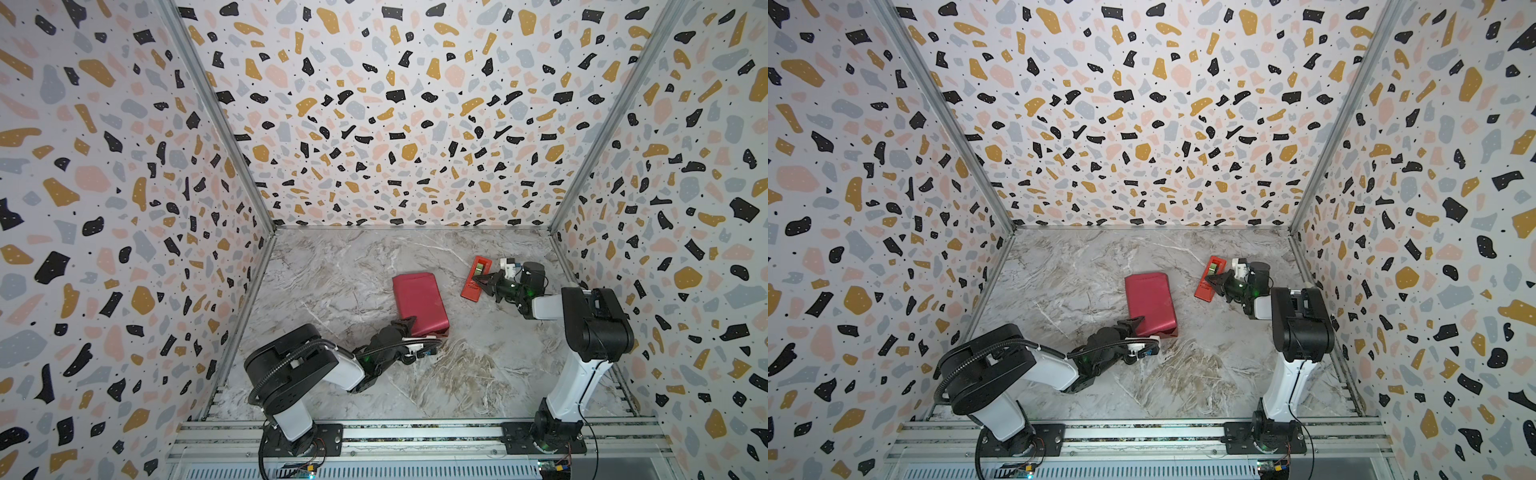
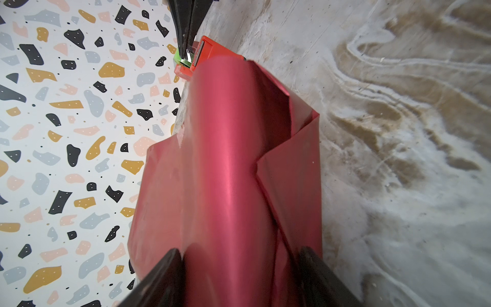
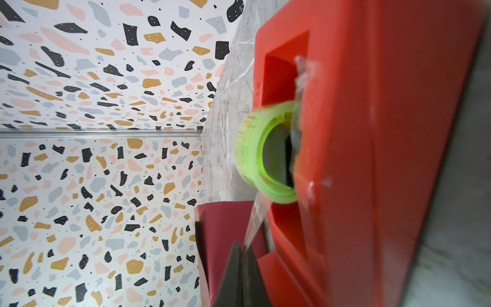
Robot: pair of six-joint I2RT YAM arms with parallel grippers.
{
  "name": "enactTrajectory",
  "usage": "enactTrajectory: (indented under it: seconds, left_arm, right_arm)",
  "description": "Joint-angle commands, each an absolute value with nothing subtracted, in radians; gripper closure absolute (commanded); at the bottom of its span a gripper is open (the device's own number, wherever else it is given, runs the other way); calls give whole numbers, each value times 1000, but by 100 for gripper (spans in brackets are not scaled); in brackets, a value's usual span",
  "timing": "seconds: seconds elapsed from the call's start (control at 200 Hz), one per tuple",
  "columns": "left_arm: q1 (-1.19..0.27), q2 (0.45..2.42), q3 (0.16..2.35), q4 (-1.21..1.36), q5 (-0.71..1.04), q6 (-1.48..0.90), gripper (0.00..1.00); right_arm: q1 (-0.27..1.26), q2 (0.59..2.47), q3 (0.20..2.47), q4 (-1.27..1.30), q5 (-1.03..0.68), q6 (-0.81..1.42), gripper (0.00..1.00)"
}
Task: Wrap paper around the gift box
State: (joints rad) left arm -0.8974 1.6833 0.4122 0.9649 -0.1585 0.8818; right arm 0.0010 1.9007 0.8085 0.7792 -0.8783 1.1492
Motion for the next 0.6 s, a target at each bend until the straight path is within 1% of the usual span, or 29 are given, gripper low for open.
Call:
enactTrajectory:
  seconds: [0.0,0.28,0.596]
  left_arm:
    - [-890,1687,415,904,-143,865,32]
    - [-890,1689,415,904,-143,865,32]
    - [-890,1687,417,901,-143,864,32]
  right_arm:
    - [0,1875,777,1028,-971,1305,100]
    - [22,1818,710,1086,-996,1333,100]
    - [45,1749,640,966,-965,1249,100]
